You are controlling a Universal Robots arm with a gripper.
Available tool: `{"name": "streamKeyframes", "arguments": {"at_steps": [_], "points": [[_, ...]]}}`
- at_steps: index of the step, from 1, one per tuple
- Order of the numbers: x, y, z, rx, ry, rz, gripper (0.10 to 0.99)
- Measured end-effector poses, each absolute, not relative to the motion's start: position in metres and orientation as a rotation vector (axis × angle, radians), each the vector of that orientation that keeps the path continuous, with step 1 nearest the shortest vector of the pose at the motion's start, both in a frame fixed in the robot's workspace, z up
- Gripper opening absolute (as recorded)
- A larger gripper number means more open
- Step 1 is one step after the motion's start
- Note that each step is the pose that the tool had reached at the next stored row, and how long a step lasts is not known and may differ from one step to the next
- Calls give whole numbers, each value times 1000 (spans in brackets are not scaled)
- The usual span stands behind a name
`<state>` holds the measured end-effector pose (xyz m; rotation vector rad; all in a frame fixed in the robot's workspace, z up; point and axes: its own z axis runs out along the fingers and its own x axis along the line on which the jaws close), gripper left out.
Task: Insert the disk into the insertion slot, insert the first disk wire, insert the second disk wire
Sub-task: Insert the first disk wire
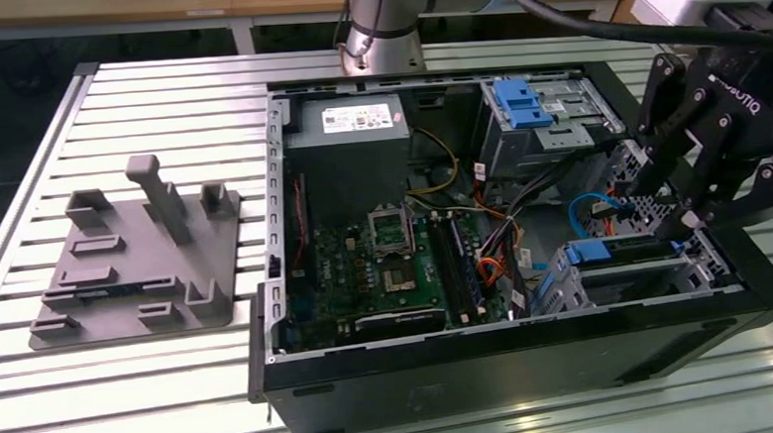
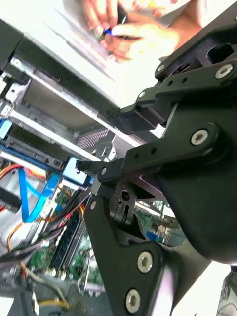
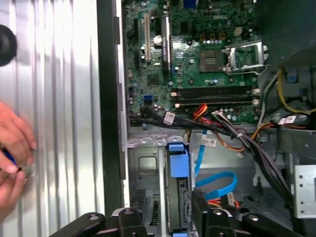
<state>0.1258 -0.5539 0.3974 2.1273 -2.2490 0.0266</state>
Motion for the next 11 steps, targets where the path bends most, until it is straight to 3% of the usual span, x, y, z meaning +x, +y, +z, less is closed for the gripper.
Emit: {"name": "streamKeyframes", "arguments": {"at_steps": [8,11], "points": [[126,-537,397,2055,-2176,181,498],[126,-527,397,2047,-2168,197,498]]}}
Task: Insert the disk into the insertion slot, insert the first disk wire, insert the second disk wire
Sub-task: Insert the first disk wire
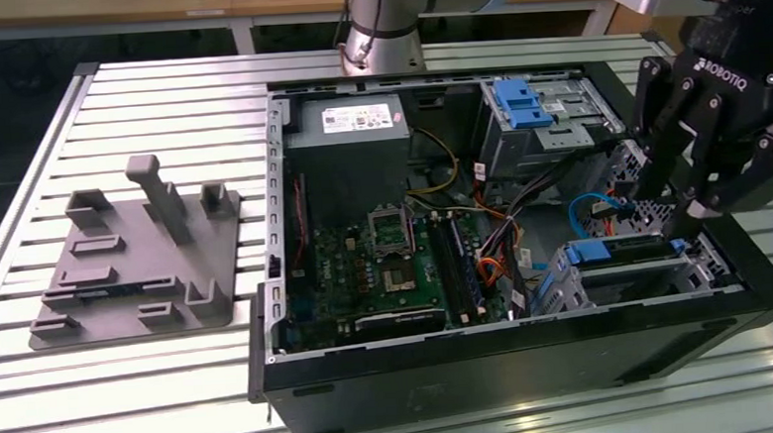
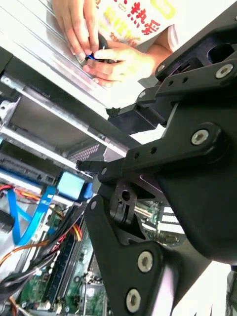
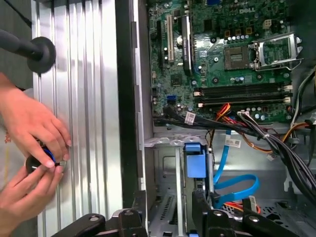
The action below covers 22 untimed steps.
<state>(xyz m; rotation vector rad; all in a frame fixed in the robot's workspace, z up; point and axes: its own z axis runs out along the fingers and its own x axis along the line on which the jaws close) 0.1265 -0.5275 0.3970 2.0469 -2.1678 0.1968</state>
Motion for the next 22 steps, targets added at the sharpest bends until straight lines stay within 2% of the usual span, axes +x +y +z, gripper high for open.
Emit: {"name": "streamKeyframes", "arguments": {"at_steps": [12,22], "points": [[149,-518,394,2056,-2158,199,498],[150,-507,388,2007,-2170,240,498]]}}
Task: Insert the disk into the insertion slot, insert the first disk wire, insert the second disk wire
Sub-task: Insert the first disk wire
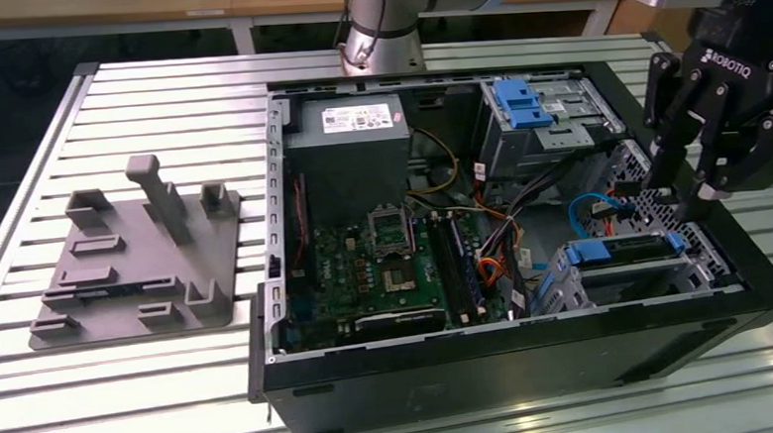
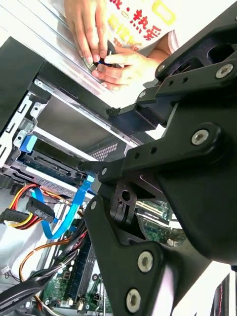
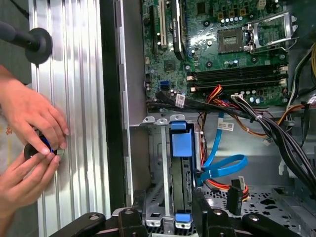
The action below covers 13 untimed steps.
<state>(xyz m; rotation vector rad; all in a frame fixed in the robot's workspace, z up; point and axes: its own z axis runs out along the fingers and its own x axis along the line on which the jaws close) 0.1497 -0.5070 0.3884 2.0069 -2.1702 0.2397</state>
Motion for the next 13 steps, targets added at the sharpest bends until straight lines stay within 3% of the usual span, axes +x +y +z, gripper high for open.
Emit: {"name": "streamKeyframes", "arguments": {"at_steps": [13], "points": [[154,-482,380,1982,-2187,241,498]]}}
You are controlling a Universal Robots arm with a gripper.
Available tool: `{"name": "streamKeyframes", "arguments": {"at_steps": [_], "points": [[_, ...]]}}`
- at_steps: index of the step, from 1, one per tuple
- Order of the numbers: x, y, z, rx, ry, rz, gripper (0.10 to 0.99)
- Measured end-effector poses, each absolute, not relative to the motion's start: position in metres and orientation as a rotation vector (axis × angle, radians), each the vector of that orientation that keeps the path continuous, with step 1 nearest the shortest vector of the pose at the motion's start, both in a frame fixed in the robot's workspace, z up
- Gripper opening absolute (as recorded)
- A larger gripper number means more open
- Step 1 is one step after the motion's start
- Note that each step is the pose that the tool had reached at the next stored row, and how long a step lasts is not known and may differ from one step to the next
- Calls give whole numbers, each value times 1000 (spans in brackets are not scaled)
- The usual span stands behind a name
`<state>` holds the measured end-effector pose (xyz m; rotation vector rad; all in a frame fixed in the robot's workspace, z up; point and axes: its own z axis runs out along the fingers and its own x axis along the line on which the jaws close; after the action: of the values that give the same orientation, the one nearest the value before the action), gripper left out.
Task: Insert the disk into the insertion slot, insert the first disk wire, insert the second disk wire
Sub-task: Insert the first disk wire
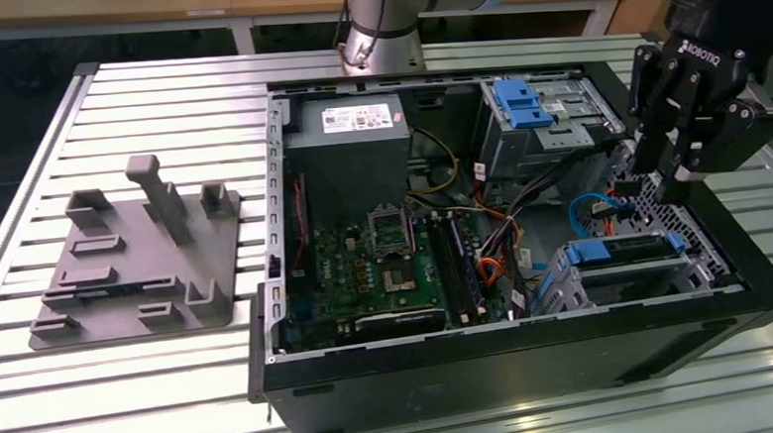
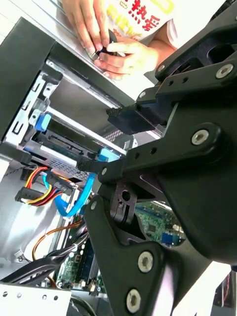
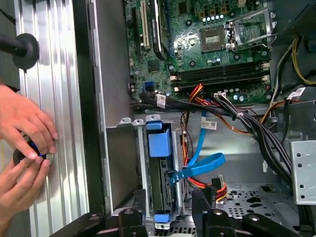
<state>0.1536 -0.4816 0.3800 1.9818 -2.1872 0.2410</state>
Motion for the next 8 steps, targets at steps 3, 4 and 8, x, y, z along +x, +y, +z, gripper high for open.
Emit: {"name": "streamKeyframes", "arguments": {"at_steps": [3,4,8], "points": [[155,-478,376,1984,-2183,244,498],[156,-477,375,1983,-2182,246,498],[157,-470,372,1984,-2179,249,498]]}}
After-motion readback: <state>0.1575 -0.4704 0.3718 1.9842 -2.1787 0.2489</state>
